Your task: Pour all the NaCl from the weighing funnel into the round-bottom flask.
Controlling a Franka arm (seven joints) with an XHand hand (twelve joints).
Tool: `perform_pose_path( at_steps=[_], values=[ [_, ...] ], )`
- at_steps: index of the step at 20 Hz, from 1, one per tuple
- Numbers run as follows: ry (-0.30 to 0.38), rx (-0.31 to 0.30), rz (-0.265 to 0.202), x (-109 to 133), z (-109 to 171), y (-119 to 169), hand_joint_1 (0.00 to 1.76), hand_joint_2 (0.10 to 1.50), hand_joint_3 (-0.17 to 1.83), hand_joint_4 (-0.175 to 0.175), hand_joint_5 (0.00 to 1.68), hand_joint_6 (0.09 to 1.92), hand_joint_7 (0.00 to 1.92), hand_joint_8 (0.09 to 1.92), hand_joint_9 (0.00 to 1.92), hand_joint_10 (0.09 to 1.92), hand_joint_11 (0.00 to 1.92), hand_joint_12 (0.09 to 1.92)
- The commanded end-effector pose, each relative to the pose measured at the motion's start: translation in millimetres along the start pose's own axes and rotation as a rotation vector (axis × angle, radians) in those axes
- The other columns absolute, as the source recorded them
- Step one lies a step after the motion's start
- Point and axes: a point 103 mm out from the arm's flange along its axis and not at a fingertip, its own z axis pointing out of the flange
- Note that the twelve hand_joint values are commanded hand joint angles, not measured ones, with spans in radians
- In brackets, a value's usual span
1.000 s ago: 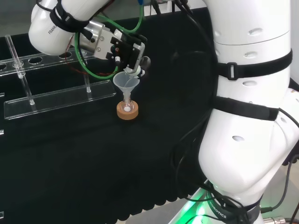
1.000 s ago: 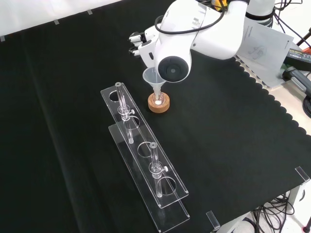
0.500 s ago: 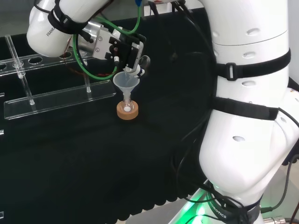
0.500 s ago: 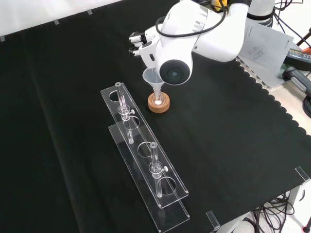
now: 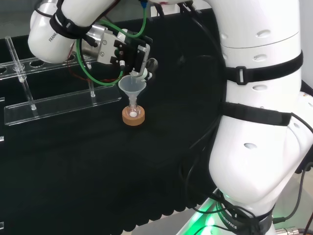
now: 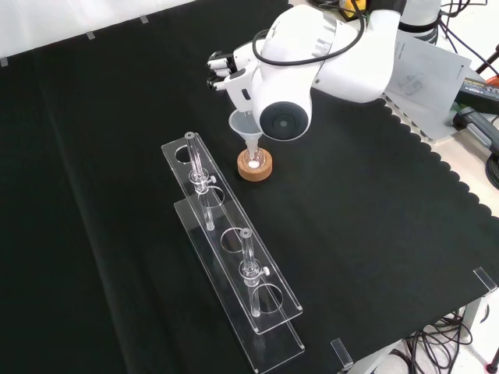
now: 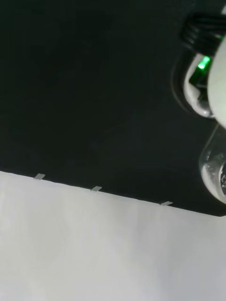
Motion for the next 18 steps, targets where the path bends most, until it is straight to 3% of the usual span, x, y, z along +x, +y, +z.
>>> perform_pose_path(
  at_steps=[1, 18],
  values=[
    [-0.001, -0.003, -0.002, -0.5, 1.2, 0.2, 1.10, 0.74, 0.55, 0.175, 1.20, 0.76, 0.47, 0.67, 0.77, 0.45, 0.61, 1.17],
    [-0.055, 0.007, 0.018, -2.0, -3.5, -4.5, 1.10, 0.74, 0.55, 0.175, 1.20, 0.76, 0.47, 0.67, 0.77, 0.45, 0.61, 1.17]
  ],
)
